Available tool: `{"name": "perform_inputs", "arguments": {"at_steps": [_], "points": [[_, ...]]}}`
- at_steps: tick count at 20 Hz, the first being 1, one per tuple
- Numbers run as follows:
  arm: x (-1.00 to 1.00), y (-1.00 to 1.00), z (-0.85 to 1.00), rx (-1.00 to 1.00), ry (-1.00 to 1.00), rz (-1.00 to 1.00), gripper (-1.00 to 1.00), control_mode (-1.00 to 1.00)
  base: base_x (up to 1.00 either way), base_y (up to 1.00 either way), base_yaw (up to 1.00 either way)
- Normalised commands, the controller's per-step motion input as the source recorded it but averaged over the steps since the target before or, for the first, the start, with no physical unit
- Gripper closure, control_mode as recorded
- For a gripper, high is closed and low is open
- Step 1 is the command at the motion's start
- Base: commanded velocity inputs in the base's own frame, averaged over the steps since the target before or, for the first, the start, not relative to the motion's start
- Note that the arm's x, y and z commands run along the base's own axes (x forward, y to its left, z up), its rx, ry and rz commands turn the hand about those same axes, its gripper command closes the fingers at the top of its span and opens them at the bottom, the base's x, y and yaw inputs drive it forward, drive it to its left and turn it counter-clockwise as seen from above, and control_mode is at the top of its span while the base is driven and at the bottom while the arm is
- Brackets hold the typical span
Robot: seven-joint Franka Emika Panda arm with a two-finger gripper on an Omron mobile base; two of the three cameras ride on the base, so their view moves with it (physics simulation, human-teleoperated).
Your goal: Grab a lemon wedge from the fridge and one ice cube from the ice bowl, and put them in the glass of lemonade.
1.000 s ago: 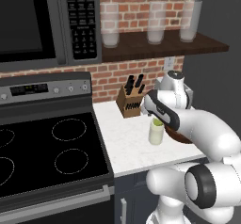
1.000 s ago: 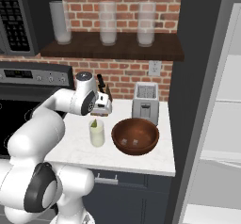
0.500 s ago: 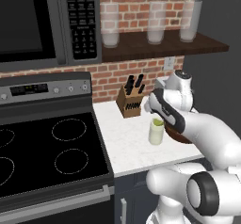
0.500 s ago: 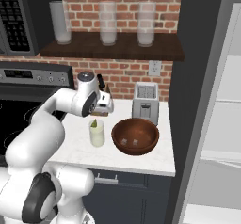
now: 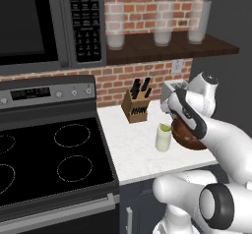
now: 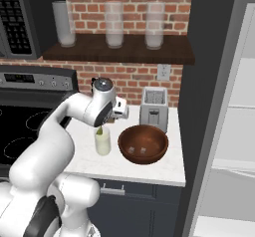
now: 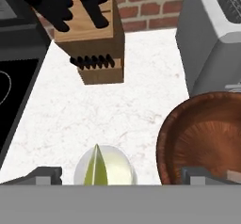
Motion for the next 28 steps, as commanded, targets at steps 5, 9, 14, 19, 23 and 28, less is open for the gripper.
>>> {"name": "perform_inputs", "arguments": {"at_steps": [5, 9, 14, 19, 23, 28], "points": [[-0.02, -0.51, 0.0, 0.01, 0.0, -0.01, -1.0, -1.0, 0.0, 0.0, 0.0], [-0.13, -0.39, 0.0, 0.0, 0.0, -0.04, -1.0, -1.0, 0.0, 0.0, 0.0], [-0.13, -0.39, 0.0, 0.0, 0.0, -0.04, -1.0, -1.0, 0.0, 0.0, 0.0], [-0.03, -0.43, 0.0, 0.0, 0.01, -0.02, -1.0, -1.0, 0.0, 0.0, 0.0], [0.0, -0.39, 0.0, 0.0, 0.04, 0.0, -1.0, -1.0, 0.0, 0.0, 0.0], [0.0, -0.41, -0.03, 0.0, 0.08, 0.0, -1.0, -1.0, 0.0, 0.0, 0.0]]}}
